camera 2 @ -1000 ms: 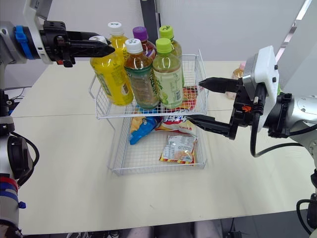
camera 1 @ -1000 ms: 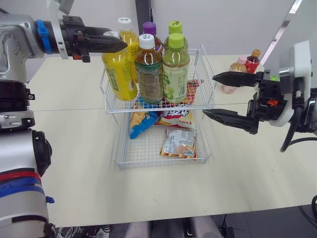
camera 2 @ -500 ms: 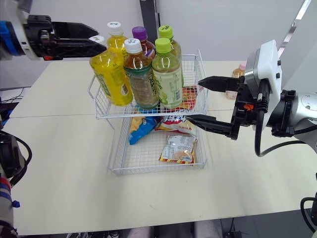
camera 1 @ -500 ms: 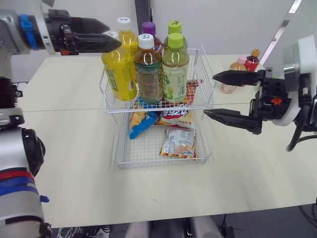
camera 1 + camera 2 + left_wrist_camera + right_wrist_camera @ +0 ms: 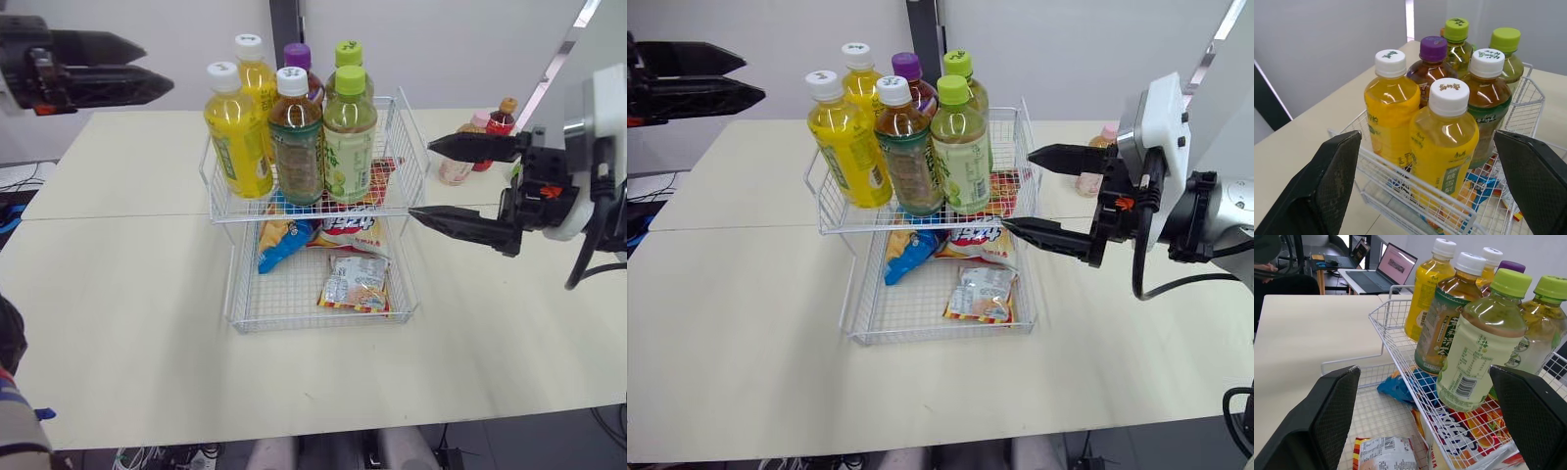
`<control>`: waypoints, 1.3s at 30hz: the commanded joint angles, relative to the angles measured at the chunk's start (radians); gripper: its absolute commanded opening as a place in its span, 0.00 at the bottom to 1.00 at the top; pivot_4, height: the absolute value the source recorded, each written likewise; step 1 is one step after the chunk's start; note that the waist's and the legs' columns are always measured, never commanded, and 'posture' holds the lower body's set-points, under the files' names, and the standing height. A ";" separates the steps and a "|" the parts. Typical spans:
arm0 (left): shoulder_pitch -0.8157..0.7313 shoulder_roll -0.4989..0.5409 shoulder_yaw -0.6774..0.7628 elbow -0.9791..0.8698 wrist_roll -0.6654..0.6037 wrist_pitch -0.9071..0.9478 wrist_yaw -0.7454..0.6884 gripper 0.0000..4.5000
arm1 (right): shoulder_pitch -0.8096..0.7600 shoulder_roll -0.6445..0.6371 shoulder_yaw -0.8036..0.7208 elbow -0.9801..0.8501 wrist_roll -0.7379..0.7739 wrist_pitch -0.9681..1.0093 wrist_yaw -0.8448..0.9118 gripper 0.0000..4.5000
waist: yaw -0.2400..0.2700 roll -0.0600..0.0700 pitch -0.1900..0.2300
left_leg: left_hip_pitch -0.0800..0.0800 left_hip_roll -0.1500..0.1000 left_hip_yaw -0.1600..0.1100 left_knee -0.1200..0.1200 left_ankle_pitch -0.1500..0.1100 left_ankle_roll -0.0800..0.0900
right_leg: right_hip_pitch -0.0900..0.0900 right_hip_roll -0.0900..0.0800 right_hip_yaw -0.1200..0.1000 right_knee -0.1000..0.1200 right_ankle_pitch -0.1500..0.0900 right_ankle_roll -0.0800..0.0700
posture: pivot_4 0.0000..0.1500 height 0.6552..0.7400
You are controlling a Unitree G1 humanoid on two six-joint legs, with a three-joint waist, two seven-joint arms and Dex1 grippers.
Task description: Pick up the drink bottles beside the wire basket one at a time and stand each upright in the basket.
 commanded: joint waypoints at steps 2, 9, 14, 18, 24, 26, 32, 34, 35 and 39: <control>0.096 0.037 0.158 -0.011 -0.014 -0.068 0.101 1.00 | 0.047 -0.011 -0.063 0.016 -0.061 -0.076 0.039 1.00 | 0.001 0.000 0.000 | 0.000 0.000 0.000 0.000 0.000 0.000 | 0.000 0.000 0.000 0.000 0.000 0.000 | 1.00 0.95; 0.381 0.022 0.361 -0.044 0.022 -0.161 0.291 1.00 | 0.145 -0.021 -0.131 0.080 -0.191 -0.214 0.111 1.00 | 0.005 0.000 0.000 | 0.001 0.001 0.000 0.000 0.000 0.000 | 0.000 0.000 0.000 0.000 0.000 0.000 | 1.00 0.95; 0.633 -0.047 0.490 -0.156 0.031 -0.233 0.392 1.00 | 0.199 -0.032 -0.166 0.122 -0.242 -0.274 0.161 1.00 | 0.009 0.001 0.000 | 0.001 0.001 0.002 0.000 0.000 0.000 | 0.000 -0.003 0.002 0.000 0.000 0.000 | 1.00 0.95; 0.826 -0.110 0.557 -0.255 0.067 -0.283 0.481 1.00 | 0.231 -0.042 -0.182 0.173 -0.291 -0.315 0.193 1.00 | 0.010 0.000 -0.001 | 0.001 0.001 0.002 0.000 0.000 0.000 | 0.000 -0.006 0.001 0.000 0.001 -0.001 | 1.00 0.95; 1.037 -0.227 0.592 -0.345 0.115 -0.412 0.579 1.00 | 0.323 -0.024 -0.219 0.278 -0.400 -0.429 0.210 1.00 | 0.012 0.000 -0.001 | 0.002 0.000 0.003 -0.001 0.000 0.000 | 0.001 -0.008 0.002 -0.001 0.001 -0.001 | 1.00 0.95; 1.069 -0.272 0.587 -0.357 0.127 -0.464 0.621 1.00 | 0.351 -0.006 -0.218 0.310 -0.432 -0.473 0.208 1.00 | 0.013 0.000 -0.001 | 0.002 0.000 0.003 -0.001 0.000 0.000 | 0.001 -0.008 0.002 -0.001 0.001 -0.001 | 1.00 0.95; 1.119 -0.406 0.542 -0.359 0.148 -0.550 0.735 1.00 | 0.454 0.038 -0.197 0.396 -0.540 -0.596 0.208 1.00 | 0.016 0.000 -0.002 | 0.003 0.000 0.003 0.000 0.000 0.000 | 0.002 -0.008 0.002 -0.001 0.001 -0.002 | 1.00 0.95; 1.128 -0.426 0.525 -0.344 0.164 -0.586 0.754 1.00 | 0.479 0.061 -0.181 0.419 -0.579 -0.645 0.196 1.00 | 0.015 0.000 -0.002 | 0.003 0.000 0.003 0.000 0.000 0.000 | 0.002 -0.008 0.002 -0.001 0.002 -0.002 | 1.00 0.95; 1.132 -0.436 0.517 -0.337 0.169 -0.601 0.766 1.00 | 0.488 0.080 -0.173 0.431 -0.599 -0.667 0.180 1.00 | 0.015 0.000 -0.002 | 0.003 0.000 0.003 0.000 0.000 0.000 | 0.002 -0.008 0.002 -0.001 0.002 -0.002 | 1.00 0.95; 1.136 -0.472 0.489 -0.311 0.188 -0.660 0.812 1.00 | 0.487 0.145 -0.152 0.491 -0.647 -0.720 0.126 1.00 | 0.014 0.000 -0.002 | 0.004 0.000 0.004 0.000 0.000 0.000 | 0.003 -0.007 0.002 0.000 0.002 -0.002 | 1.00 0.95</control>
